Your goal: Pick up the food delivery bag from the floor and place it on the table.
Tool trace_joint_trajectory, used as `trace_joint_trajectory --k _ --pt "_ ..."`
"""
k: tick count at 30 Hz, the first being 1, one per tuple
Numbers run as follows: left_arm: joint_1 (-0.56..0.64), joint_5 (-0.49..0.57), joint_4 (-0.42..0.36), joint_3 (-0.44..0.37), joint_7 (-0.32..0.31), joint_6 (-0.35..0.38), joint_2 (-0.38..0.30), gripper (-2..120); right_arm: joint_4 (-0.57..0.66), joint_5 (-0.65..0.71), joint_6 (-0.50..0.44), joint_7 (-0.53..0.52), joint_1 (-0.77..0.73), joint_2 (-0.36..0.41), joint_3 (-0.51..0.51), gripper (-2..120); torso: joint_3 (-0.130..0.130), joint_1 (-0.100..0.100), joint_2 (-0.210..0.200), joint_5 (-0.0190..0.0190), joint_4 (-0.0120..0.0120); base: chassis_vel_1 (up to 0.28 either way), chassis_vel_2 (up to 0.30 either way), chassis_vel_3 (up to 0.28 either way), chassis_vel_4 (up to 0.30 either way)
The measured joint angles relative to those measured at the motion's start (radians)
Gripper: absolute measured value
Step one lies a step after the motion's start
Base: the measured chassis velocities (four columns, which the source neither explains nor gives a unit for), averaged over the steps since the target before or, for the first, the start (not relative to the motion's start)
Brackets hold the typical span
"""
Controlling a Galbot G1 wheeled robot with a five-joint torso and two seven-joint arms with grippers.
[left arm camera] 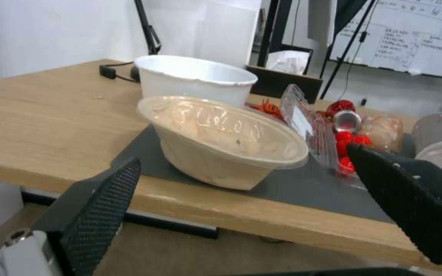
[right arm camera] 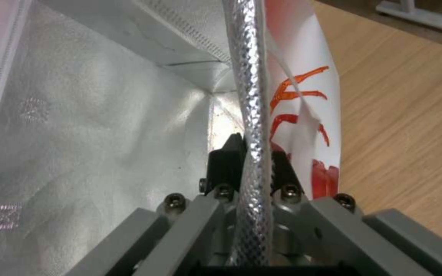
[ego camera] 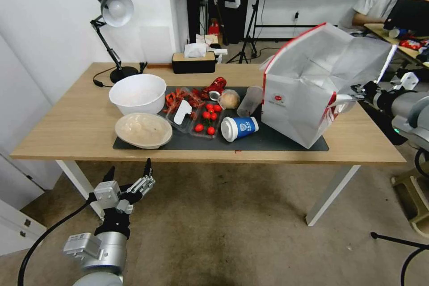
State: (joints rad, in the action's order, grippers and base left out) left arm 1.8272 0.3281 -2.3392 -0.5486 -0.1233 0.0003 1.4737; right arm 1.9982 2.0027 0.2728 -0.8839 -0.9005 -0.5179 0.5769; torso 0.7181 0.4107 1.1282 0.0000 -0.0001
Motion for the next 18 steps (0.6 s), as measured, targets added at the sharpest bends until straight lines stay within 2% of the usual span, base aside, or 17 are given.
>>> trace_joint_trajectory --k 7,11,12,15,16,18 --pt "0.000 0.002 0.001 -0.001 -0.002 0.003 -0.003 100 -0.002 -0.015 0.016 0.018 -0.007 0.000 -0.004 3 0.000 0.000 0.000 0.0000 0.0000 0.000 0.000 0.000 0.000" --pt "-0.001 0.002 0.003 0.001 -0.001 0.006 -0.004 100 -0.001 -0.047 0.016 0.044 -0.010 0.008 -0.009 22 0.000 0.000 0.000 0.0000 0.0000 0.000 0.000 0.000 0.000" --pt "-0.001 0.002 0.003 0.001 -0.001 0.006 -0.004 100 -0.001 -0.047 0.016 0.044 -0.010 0.008 -0.009 22 0.000 0.000 0.000 0.0000 0.0000 0.000 0.000 0.000 0.000" --pt "-0.002 0.003 0.004 0.001 0.001 0.008 -0.007 100 -0.004 -0.055 0.018 0.043 0.000 0.017 -0.013 37 0.000 0.000 0.000 0.0000 0.0000 0.000 0.000 0.000 0.000" --pt "-0.002 0.003 0.004 0.001 0.001 0.008 -0.007 100 -0.004 -0.055 0.018 0.043 0.000 0.017 -0.013 37 0.000 0.000 0.000 0.0000 0.0000 0.000 0.000 0.000 0.000" --pt "-0.001 0.003 0.005 0.002 0.002 0.008 -0.008 100 -0.007 -0.056 0.018 0.027 0.015 0.021 -0.020 46 0.000 0.000 0.000 0.0000 -0.0001 0.000 0.000 0.000 0.000"
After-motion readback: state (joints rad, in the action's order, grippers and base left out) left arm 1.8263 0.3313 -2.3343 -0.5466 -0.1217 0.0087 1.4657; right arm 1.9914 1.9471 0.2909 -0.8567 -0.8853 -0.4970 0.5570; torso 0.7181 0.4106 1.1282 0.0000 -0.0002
